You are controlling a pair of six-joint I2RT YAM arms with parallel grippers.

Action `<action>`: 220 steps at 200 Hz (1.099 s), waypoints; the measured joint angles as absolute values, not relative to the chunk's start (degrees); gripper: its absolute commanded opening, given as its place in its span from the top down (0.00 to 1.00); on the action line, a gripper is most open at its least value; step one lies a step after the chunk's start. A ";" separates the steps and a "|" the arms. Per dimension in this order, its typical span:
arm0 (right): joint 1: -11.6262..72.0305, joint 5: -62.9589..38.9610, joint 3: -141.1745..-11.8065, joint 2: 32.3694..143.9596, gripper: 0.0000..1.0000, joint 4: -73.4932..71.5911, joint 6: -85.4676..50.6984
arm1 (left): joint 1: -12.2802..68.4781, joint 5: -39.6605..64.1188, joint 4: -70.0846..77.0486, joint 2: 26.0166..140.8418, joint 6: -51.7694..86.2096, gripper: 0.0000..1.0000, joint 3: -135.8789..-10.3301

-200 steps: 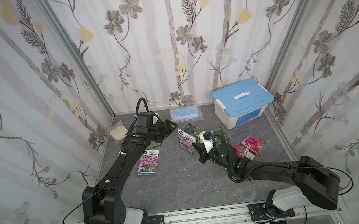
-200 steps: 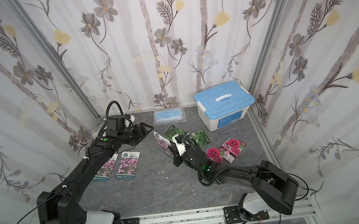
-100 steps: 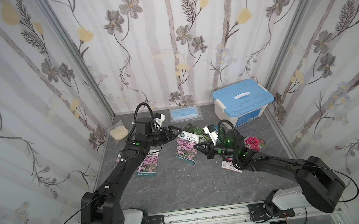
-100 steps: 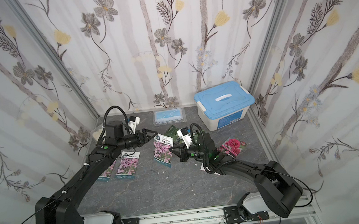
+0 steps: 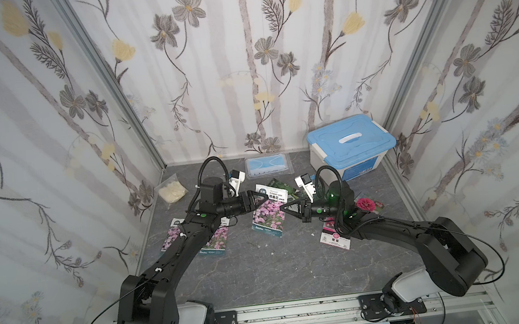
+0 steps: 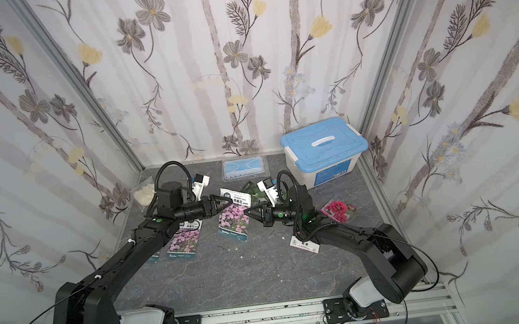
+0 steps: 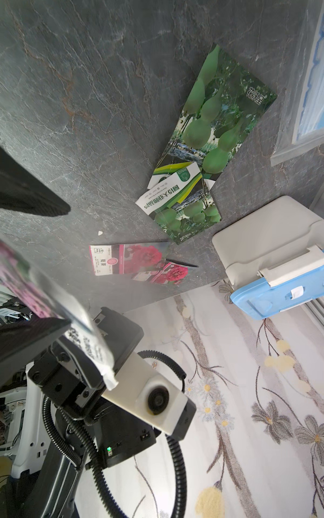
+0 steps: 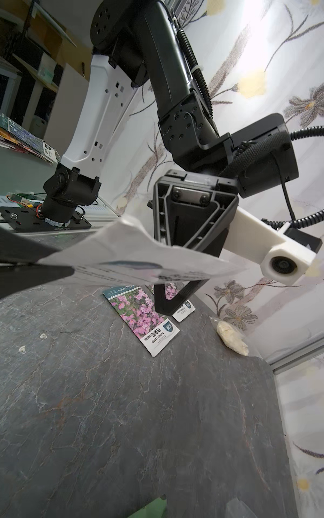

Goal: Arrange the seed packets in a row
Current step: Place the seed packet at the center of the board.

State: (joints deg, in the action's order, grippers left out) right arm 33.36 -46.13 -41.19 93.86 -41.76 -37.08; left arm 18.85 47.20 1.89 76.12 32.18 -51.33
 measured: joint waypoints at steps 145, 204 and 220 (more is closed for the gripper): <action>30.92 -37.65 -48.31 99.72 1.00 -35.33 -38.11 | 20.69 37.65 -1.80 70.37 31.51 0.93 -48.25; 30.96 -36.10 -48.34 99.53 0.64 -34.15 -38.79 | 21.23 34.52 -2.02 71.11 31.77 1.00 -48.27; 30.96 -33.56 -48.47 98.52 0.05 -31.99 -37.85 | 21.28 32.60 -4.47 70.52 31.77 1.00 -49.69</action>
State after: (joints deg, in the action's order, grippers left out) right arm 30.96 -33.56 -48.47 98.52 -31.99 -37.85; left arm 21.28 32.60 -4.47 70.52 31.77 -49.69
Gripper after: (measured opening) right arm 0.207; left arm 0.051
